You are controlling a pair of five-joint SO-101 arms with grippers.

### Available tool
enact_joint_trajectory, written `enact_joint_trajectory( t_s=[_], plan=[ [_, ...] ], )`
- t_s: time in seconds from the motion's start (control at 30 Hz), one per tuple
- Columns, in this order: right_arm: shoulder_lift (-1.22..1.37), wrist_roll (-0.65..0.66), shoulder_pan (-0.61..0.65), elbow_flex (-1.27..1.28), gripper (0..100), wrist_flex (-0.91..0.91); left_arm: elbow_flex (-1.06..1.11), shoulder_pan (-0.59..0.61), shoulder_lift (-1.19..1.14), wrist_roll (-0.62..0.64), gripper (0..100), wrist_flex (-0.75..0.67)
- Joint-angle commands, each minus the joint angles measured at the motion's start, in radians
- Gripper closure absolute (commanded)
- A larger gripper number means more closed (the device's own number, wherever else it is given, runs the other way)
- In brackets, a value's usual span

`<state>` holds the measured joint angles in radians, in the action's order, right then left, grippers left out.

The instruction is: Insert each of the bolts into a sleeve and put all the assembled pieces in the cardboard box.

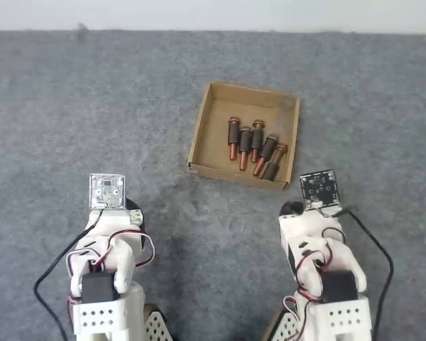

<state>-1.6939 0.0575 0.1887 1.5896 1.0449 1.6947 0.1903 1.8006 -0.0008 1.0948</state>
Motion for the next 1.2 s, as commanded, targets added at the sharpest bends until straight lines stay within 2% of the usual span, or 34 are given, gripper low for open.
enact_joint_trajectory(
  t_s=[0.0, 0.3, 0.73, 0.9, 1.17],
  plan=[
    [-0.021, 0.008, -0.004, 0.008, 99.2, 0.084, -0.01, 0.006, 0.017, -0.009, 99, 0.006],
    [-0.021, 0.005, -0.004, 0.023, 99.1, 0.255, -0.01, 0.008, 0.017, -0.009, 99, 0.011],
    [-0.022, 0.012, -0.005, 0.075, 99.1, 0.228, -0.01, -0.009, 0.02, -0.005, 99, 0.035],
    [-0.022, 0.012, -0.005, 0.075, 99.1, 0.228, -0.01, -0.017, 0.021, -0.006, 99, 0.173],
    [-0.022, 0.012, -0.005, 0.075, 99.1, 0.228, -0.01, -0.015, 0.018, -0.005, 99, 0.167]
  ],
)
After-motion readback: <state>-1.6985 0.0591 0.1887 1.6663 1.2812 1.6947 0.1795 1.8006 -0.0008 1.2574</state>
